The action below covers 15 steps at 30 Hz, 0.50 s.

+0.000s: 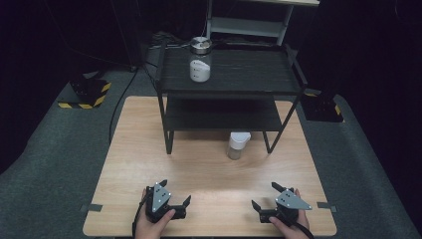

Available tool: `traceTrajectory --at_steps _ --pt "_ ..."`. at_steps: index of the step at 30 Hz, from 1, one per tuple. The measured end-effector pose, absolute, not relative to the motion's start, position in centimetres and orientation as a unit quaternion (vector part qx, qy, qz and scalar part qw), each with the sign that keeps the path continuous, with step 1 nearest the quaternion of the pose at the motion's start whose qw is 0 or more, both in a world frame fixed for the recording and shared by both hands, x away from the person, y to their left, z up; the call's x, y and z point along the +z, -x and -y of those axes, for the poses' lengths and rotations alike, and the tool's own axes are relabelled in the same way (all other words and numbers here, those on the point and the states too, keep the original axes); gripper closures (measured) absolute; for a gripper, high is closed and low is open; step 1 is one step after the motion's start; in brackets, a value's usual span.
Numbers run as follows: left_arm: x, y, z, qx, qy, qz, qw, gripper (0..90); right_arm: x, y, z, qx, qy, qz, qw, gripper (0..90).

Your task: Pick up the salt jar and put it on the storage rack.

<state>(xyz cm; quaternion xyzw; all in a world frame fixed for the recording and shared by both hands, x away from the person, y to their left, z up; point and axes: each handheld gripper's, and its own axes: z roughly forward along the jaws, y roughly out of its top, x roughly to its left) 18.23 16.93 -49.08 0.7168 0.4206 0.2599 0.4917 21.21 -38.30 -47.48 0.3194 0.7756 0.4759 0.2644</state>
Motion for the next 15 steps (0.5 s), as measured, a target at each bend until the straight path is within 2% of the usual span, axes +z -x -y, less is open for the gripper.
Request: traceTrajectory --at_steps 15 --pt "-48.73 -18.58 -16.61 0.261 -0.734 -0.404 0.48 0.5 -47.49 -21.11 38.17 0.474 -0.319 -0.776 0.267 0.4"
